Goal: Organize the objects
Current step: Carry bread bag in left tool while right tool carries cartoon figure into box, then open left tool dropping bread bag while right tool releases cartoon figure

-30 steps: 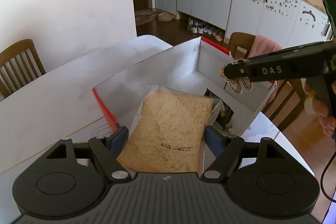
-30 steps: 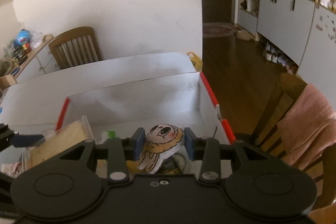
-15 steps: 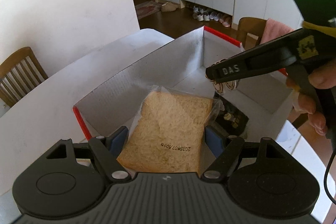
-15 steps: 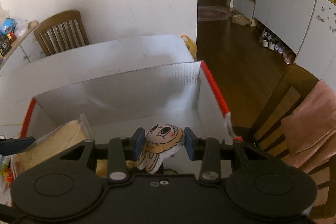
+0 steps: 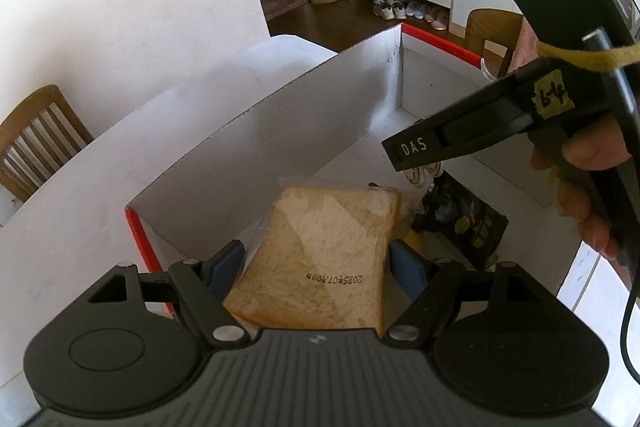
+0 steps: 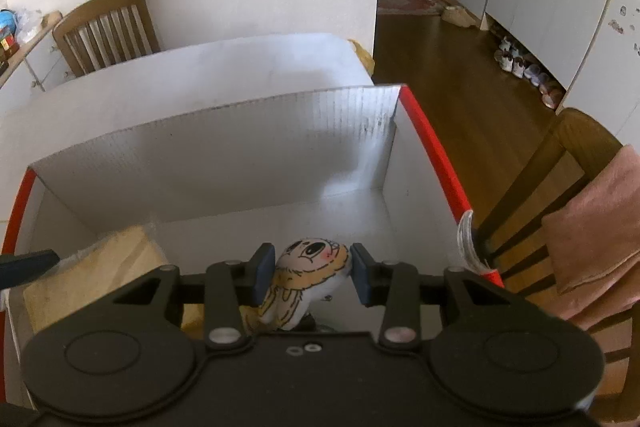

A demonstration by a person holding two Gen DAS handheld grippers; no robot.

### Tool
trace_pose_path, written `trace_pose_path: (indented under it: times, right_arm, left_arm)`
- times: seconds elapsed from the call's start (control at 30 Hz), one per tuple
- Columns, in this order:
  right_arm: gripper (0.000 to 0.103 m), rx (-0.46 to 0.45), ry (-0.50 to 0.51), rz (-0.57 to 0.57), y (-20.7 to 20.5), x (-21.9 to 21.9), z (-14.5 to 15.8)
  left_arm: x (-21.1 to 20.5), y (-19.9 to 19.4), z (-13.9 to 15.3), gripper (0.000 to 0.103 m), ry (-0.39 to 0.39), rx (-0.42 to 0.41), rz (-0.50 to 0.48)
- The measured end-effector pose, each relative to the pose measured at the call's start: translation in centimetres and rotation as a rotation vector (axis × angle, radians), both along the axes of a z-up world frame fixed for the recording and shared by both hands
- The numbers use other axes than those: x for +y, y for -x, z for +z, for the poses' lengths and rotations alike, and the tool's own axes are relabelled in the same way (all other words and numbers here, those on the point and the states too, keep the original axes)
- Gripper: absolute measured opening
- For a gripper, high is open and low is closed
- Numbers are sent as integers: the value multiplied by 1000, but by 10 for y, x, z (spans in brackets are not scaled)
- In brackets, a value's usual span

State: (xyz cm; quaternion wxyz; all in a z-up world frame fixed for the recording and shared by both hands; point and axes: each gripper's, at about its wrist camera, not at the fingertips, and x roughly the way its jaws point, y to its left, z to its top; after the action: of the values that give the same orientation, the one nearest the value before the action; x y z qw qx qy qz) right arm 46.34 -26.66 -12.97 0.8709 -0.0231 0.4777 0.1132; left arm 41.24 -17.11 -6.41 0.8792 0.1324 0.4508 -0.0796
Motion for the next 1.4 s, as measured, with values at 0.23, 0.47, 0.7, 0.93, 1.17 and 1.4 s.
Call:
trace_pose_path:
  times: [0.23, 0.47, 0.7, 0.93, 1.17, 1.4]
  right_arm:
    - [44, 17, -24, 0, 4, -5, 0]
    - [51, -3, -45, 12, 10, -8, 8]
    - [62, -43, -81, 28, 24, -14, 25]
    - [62, -77, -125, 48, 47, -26, 47]
    - [70, -114, -149, 61, 74, -27, 68]
    - [75, -157, -168, 79, 107, -18, 87]
  left_arm:
    - [7, -2, 1, 79, 33, 26, -1]
    - [13, 3, 6, 79, 93, 20, 9]
    - [17, 10, 11, 78, 159, 14, 17]
    - [25, 21, 22, 79, 244, -8, 23]
    - [32, 39, 36, 83, 281, -35, -5]
    - [48, 69, 55, 83, 326, -86, -35]
